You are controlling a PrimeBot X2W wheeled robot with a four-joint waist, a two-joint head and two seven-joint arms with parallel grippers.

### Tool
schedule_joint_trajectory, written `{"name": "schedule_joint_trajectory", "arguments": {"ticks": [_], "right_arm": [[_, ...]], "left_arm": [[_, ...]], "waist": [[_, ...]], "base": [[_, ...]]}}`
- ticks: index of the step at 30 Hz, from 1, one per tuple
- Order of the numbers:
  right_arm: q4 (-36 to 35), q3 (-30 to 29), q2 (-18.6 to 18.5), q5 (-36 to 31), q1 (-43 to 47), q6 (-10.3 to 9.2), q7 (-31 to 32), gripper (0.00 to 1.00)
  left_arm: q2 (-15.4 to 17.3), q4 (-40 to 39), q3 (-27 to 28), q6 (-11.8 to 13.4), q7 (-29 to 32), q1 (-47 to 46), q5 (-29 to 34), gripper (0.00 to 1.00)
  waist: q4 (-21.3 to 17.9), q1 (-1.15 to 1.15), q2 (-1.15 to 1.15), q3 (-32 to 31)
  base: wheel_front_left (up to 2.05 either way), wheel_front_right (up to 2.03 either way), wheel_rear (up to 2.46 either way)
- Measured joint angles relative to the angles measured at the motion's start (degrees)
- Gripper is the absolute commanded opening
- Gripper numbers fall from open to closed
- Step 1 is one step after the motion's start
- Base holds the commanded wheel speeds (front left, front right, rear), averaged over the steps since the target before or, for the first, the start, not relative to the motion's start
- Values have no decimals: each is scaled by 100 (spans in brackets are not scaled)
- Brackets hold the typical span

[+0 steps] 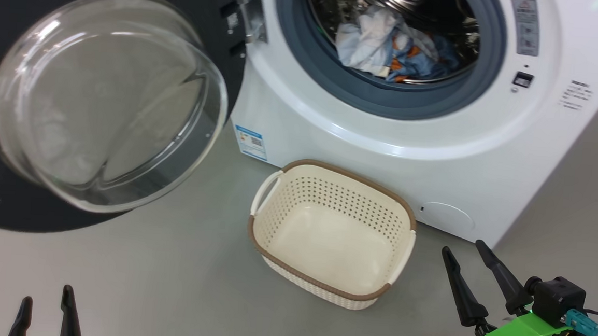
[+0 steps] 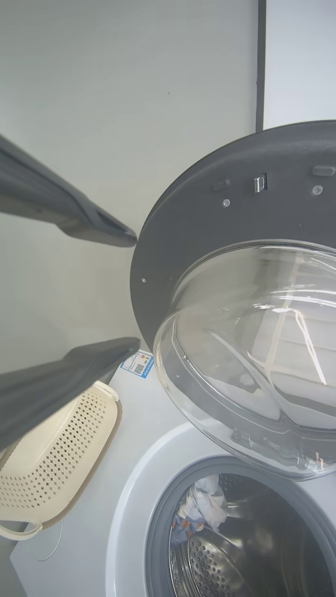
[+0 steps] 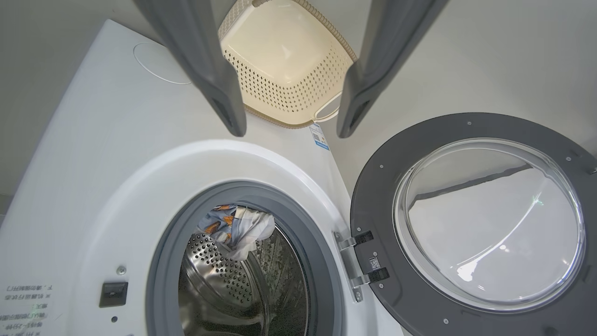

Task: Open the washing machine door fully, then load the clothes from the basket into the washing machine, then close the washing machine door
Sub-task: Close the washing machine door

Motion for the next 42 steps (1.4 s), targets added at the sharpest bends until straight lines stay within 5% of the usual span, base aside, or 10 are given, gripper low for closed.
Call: {"name": "schedule_joint_trajectory", "arguments": {"ticks": [20,21,22,24,25,31,42], "right_arm": [[187,436,-147,81,-477,0,0,100],[188,442,-147,121,-477,1,0,100],[191,443,-147,144,-477,1,0,100],[192,432,-145,145,-476,0,0,100],[191,411,-144,145,-473,0,0,100],[152,120,-82,144,-308,0,0,100],[11,-107,94,107,-8,0,0,100]], "left_arm": [[-32,-237,143,57,0,119,-327,100],[-32,-265,142,57,0,118,-396,78],[-33,-301,145,57,0,118,-438,45],[-36,-403,172,56,0,114,-452,9],[-46,-478,220,54,0,105,-459,0],[58,-967,637,31,0,-272,-446,0],[1807,-1172,1239,5,-7,-1849,-1485,0]], "waist": [[434,0,0,155],[434,0,0,155],[433,0,0,156],[430,0,0,159],[428,0,0,158],[396,0,0,148],[59,0,0,235]], "base": [[0,0,0],[0,0,0],[0,0,0],[0,0,0],[0,0,0],[0,0,0],[0,0,0]]}}
